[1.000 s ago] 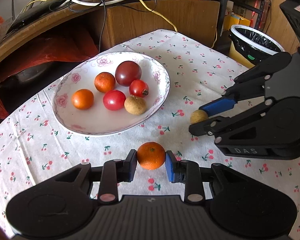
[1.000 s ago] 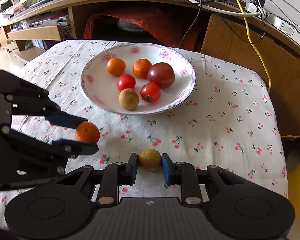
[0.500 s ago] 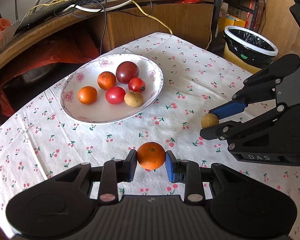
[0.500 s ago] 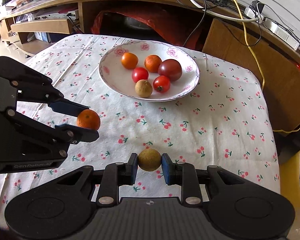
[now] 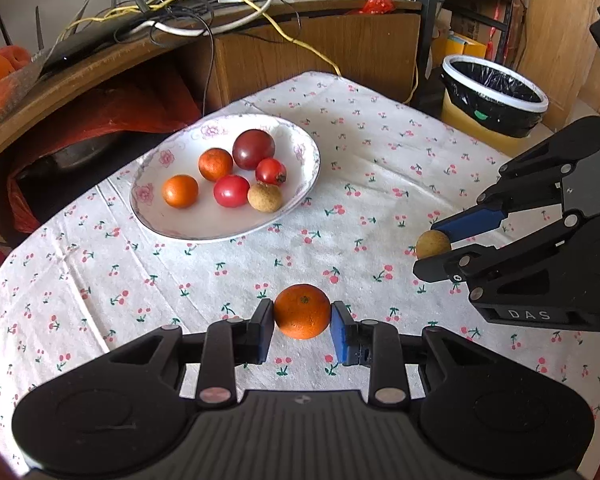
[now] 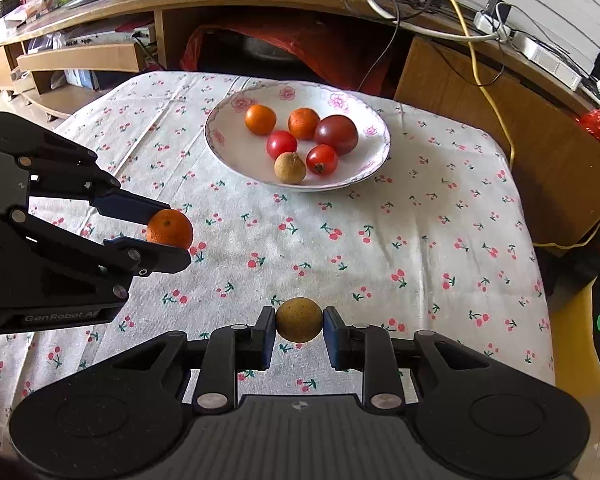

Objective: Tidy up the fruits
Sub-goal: 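Carry the orange and kiwi toward the white bowl with both tools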

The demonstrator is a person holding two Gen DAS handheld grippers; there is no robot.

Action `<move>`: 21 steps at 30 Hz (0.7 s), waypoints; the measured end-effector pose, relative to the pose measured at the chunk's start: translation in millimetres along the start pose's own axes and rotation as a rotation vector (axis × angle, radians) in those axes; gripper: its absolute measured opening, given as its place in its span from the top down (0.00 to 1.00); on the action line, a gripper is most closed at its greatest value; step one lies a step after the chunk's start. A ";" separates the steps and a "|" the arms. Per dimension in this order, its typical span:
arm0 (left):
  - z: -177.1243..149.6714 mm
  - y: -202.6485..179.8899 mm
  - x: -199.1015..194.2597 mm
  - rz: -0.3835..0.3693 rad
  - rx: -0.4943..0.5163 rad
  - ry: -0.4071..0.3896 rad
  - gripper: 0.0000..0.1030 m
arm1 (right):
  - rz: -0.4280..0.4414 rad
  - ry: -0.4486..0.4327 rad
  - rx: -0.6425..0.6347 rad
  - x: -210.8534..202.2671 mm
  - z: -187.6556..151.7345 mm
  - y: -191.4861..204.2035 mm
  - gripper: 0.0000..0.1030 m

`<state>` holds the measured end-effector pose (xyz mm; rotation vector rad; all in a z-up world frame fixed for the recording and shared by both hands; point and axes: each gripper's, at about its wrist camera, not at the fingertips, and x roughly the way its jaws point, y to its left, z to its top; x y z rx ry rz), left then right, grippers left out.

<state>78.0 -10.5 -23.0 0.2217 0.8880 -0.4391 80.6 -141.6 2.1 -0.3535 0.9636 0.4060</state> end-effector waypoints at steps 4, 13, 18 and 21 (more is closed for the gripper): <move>2.1 1.9 -3.8 0.018 -0.010 -0.004 0.63 | -0.007 -0.009 0.008 -2.3 4.2 -0.6 0.80; 15.8 5.3 -10.0 0.036 -0.029 -0.034 0.63 | -0.026 -0.046 0.061 -4.3 23.8 -10.1 0.80; 24.3 11.0 -9.1 0.050 -0.042 -0.049 0.63 | -0.031 -0.067 0.073 -4.1 33.9 -13.6 0.80; 28.8 15.3 -9.1 0.057 -0.054 -0.059 0.63 | -0.030 -0.077 0.072 -2.7 39.6 -13.9 0.80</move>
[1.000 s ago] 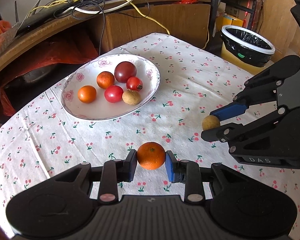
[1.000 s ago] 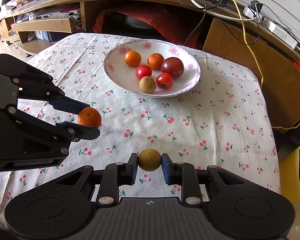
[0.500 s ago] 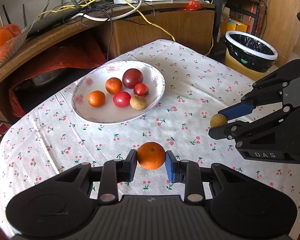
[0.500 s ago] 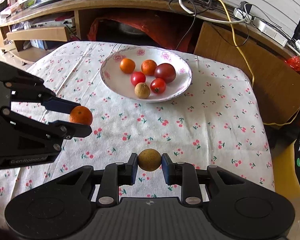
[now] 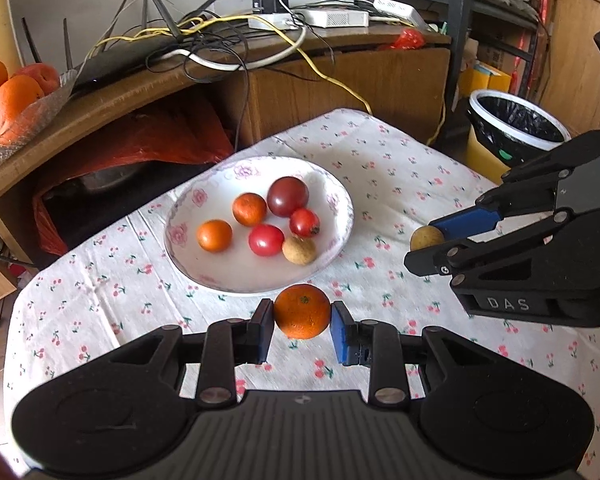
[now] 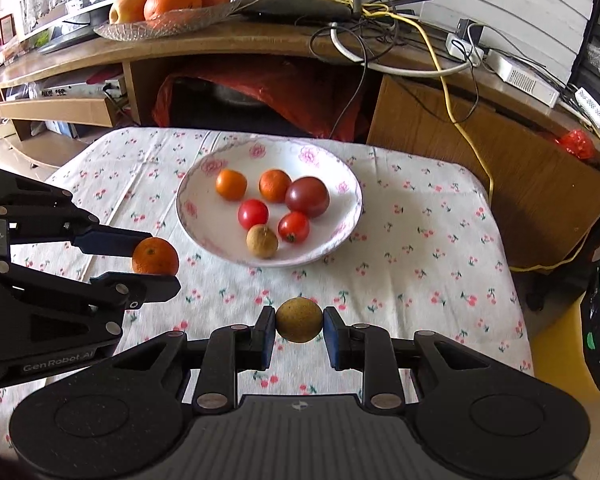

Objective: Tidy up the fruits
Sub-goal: 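Carry the orange and kiwi toward the white bowl with both tools, then lower the held orange and kiwi over the bowl with both tools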

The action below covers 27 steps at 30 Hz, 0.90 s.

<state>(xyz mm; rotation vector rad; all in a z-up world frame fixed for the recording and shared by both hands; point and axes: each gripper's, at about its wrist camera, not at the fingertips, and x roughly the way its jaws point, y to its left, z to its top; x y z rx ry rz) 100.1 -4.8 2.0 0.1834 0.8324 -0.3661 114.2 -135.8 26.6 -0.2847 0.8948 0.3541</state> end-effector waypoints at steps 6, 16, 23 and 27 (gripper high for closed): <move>8.2 9.7 2.0 0.024 -0.017 -0.016 0.63 | 0.003 -0.012 -0.005 4.6 10.5 2.3 0.80; 22.8 17.7 9.9 0.036 -0.031 -0.028 0.63 | 0.013 -0.037 -0.010 12.4 27.3 4.0 0.80; 30.4 22.5 17.6 0.048 -0.038 -0.030 0.63 | 0.017 -0.059 -0.011 16.4 39.3 4.1 0.80; 35.5 26.2 22.3 0.054 -0.043 -0.031 0.63 | 0.018 -0.062 0.001 19.6 43.3 0.5 0.79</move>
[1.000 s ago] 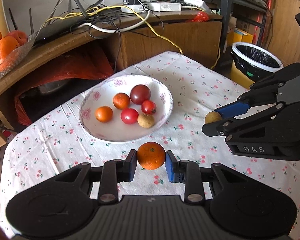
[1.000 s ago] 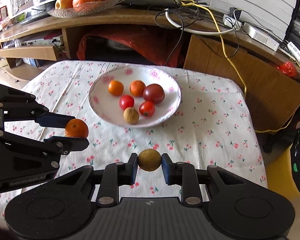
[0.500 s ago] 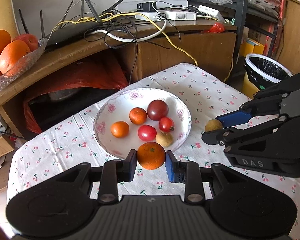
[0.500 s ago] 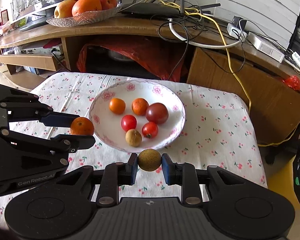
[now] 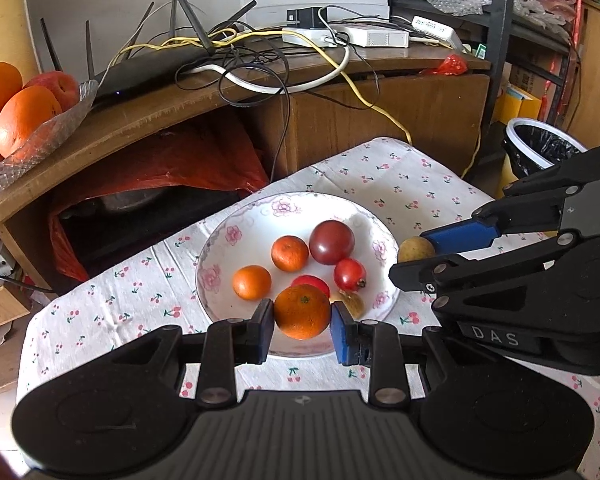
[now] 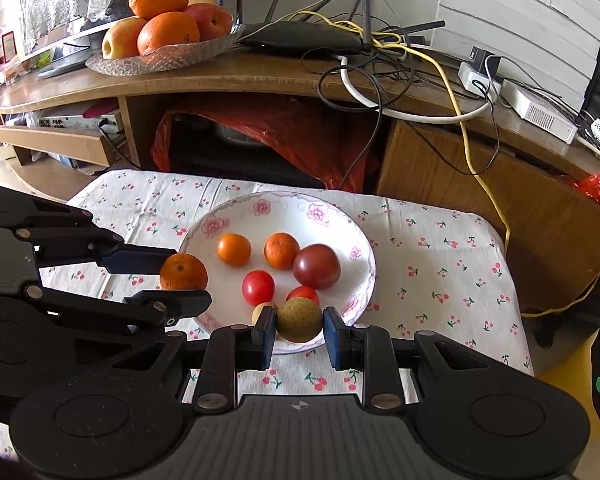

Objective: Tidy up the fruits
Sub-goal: 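Lower the held orange and kiwi over the bowl with both tools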

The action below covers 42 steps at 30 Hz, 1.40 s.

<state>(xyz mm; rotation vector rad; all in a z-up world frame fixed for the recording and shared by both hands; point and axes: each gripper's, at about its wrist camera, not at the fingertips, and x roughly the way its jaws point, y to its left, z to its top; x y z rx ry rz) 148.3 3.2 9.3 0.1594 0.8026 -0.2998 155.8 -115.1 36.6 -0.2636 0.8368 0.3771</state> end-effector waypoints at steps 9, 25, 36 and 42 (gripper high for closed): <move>10.8 4.9 10.1 0.011 -0.008 -0.006 0.63 | -0.008 -0.010 0.014 7.9 7.8 -5.7 0.78; 20.2 15.3 27.2 0.034 -0.033 -0.002 0.64 | -0.004 -0.011 0.017 26.9 20.9 -11.5 0.76; 21.8 21.2 38.2 0.046 -0.044 0.013 0.65 | 0.005 -0.007 0.011 41.0 24.2 -11.8 0.76; 22.1 24.0 44.0 0.052 -0.050 0.020 0.65 | 0.013 -0.003 0.013 48.6 26.2 -13.3 0.76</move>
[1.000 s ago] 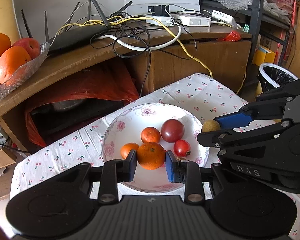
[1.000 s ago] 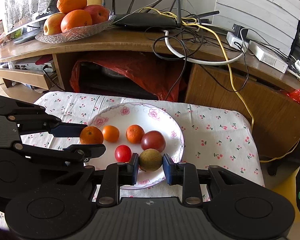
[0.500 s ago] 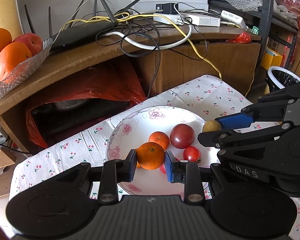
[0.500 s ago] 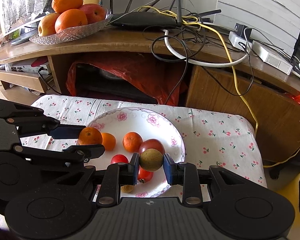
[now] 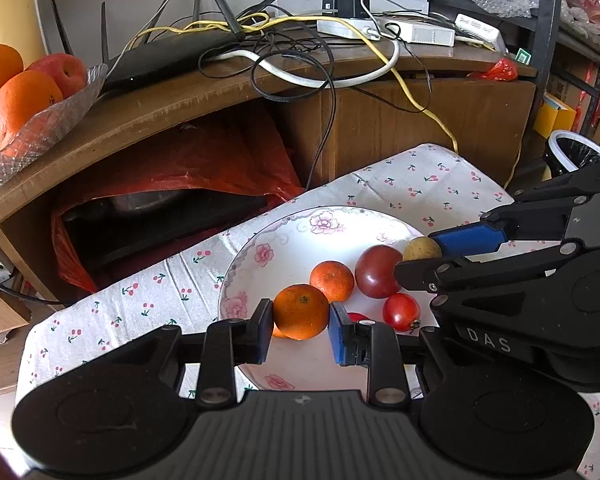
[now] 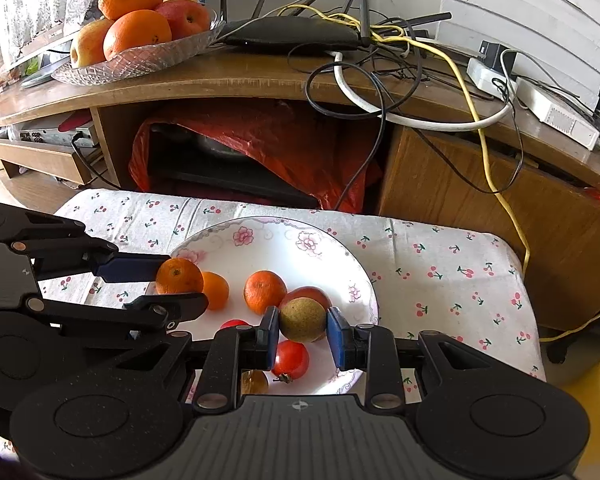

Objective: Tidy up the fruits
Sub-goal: 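Lower the held orange and kiwi over the bowl with both tools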

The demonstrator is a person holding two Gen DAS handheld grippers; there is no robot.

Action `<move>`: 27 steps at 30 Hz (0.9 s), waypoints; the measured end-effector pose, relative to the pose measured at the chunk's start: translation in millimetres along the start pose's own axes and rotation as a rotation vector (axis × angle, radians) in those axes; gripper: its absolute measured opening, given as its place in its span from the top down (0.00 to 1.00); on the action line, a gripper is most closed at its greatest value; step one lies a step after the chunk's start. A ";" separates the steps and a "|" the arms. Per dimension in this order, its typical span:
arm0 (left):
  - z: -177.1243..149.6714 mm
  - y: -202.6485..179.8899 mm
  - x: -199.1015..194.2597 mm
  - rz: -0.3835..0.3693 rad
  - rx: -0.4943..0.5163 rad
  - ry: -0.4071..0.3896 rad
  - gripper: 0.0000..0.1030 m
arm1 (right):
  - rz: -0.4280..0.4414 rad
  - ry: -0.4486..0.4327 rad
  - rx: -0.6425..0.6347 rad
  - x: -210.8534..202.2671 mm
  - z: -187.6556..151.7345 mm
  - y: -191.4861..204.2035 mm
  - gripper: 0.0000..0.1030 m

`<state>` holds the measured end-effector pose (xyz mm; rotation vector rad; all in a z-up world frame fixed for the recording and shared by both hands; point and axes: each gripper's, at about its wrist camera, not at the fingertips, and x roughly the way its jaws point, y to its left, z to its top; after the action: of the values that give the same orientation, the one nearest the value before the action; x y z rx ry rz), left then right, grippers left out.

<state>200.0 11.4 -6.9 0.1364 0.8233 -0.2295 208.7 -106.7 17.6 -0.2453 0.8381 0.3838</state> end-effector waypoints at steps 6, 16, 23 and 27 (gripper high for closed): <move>1.0 2.4 6.8 0.003 -0.003 0.009 0.65 | 0.003 0.006 0.003 7.8 1.3 -0.6 0.76; -1.3 6.5 20.9 0.011 -0.010 0.035 0.65 | 0.017 0.029 -0.006 24.9 0.5 -0.2 0.76; -1.7 7.9 24.3 0.016 -0.021 0.039 0.65 | 0.021 0.020 -0.013 28.4 1.5 2.2 0.75; -1.9 7.6 25.6 0.019 -0.022 0.042 0.65 | 0.019 0.020 -0.021 30.2 1.3 2.9 0.75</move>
<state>217.4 15.4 -26.9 0.1288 0.8655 -0.1999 226.6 -96.6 -4.7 -0.2614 0.8565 0.4086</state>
